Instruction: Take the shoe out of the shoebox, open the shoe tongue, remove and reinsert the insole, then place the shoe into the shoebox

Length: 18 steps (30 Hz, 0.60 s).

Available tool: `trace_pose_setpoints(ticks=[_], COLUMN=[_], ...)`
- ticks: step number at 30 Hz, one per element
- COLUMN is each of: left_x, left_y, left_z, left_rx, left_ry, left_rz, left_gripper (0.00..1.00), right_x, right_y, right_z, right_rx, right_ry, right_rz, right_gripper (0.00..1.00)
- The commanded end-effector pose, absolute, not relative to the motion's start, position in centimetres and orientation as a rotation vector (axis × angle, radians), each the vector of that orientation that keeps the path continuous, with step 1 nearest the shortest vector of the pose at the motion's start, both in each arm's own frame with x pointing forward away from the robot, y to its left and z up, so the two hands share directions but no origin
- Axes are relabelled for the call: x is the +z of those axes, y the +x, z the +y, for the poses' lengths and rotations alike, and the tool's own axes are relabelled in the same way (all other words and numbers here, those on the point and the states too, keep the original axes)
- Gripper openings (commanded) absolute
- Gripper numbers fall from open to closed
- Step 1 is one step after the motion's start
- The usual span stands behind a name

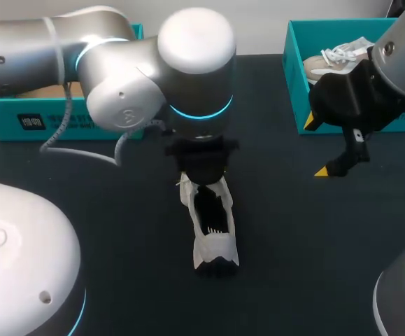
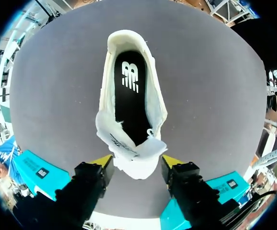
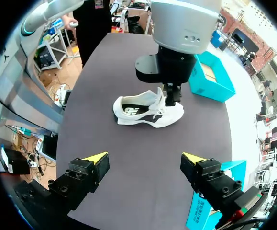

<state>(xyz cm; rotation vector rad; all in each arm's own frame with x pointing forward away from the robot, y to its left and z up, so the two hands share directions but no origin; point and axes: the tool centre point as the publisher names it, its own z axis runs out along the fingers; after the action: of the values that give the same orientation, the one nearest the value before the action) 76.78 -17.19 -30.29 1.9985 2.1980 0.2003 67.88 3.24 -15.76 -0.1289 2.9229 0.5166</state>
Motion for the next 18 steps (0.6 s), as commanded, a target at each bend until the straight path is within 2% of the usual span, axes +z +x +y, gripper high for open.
trace_pose_setpoints(ticks=[1,18], left_x=[-30.5,-31.2], left_y=[76.9,72.5], left_z=[-17.7,-17.5], left_rx=[0.203,0.094], left_ry=[2.005,2.015], left_rz=[2.203,2.226], left_gripper=[0.42,0.38], right_x=[-15.8,-15.8], right_y=[68.2,68.2], right_z=[3.5,3.5], right_rx=[0.511,0.511], right_ry=[-0.128,-0.128], right_rz=[2.93,2.93], right_gripper=[1.0,1.0])
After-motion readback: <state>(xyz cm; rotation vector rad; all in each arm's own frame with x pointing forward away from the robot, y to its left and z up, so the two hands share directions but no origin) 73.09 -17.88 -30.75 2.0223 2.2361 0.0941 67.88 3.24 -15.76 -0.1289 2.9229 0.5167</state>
